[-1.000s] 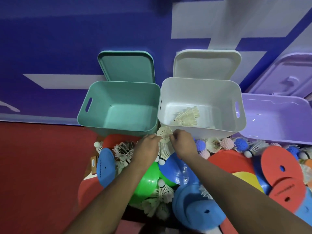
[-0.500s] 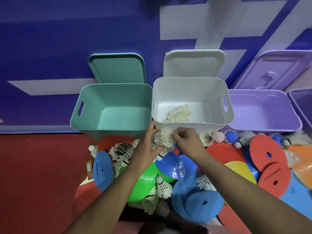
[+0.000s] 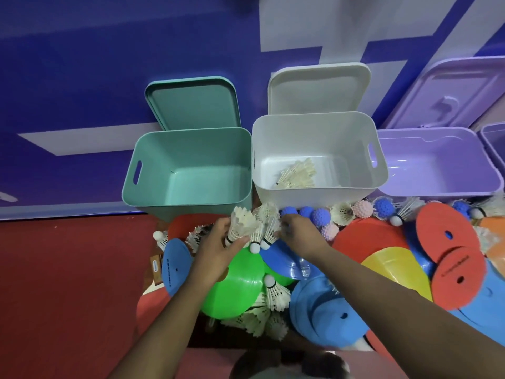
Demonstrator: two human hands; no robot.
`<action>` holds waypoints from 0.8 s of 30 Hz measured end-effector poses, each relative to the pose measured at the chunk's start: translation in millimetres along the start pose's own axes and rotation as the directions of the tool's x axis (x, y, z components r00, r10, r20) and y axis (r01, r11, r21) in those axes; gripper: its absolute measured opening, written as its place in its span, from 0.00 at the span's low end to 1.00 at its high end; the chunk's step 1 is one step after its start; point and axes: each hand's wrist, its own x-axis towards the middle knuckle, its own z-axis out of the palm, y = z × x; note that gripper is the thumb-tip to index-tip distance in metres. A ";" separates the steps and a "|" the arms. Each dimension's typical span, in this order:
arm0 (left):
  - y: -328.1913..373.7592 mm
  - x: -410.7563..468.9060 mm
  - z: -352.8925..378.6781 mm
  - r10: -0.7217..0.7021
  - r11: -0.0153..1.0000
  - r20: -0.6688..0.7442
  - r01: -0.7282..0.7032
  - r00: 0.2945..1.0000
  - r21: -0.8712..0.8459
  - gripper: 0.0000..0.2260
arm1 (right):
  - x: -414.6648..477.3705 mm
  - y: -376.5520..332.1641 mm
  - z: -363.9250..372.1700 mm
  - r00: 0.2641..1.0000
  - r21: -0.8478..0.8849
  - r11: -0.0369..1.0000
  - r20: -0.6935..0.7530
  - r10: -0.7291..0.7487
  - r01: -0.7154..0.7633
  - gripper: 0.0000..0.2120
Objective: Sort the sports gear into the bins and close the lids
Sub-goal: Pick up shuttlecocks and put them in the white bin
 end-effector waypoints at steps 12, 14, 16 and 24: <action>26.3 13.2 29.1 0.092 0.973 0.076 -0.106 0.993 0.203 0.19 | -46.1 -8.0 -78.6 0.974 0.258 0.959 -0.220 -0.055 0.113 0.07; 41.0 16.4 43.8 0.131 0.968 0.107 -0.150 0.986 0.199 0.20 | -55.3 -10.2 -79.7 0.991 0.371 0.924 -0.125 -0.049 0.092 0.09; 54.7 17.7 56.5 0.201 0.960 0.128 -0.221 0.971 0.169 0.19 | -62.9 -6.6 -76.9 0.996 0.509 0.857 -0.062 -0.056 0.080 0.10; 29.0 44.2 63.8 0.245 0.767 0.012 -0.202 0.969 0.609 0.14 | -66.2 53.9 -81.4 0.960 0.492 0.870 -0.234 0.152 -0.018 0.18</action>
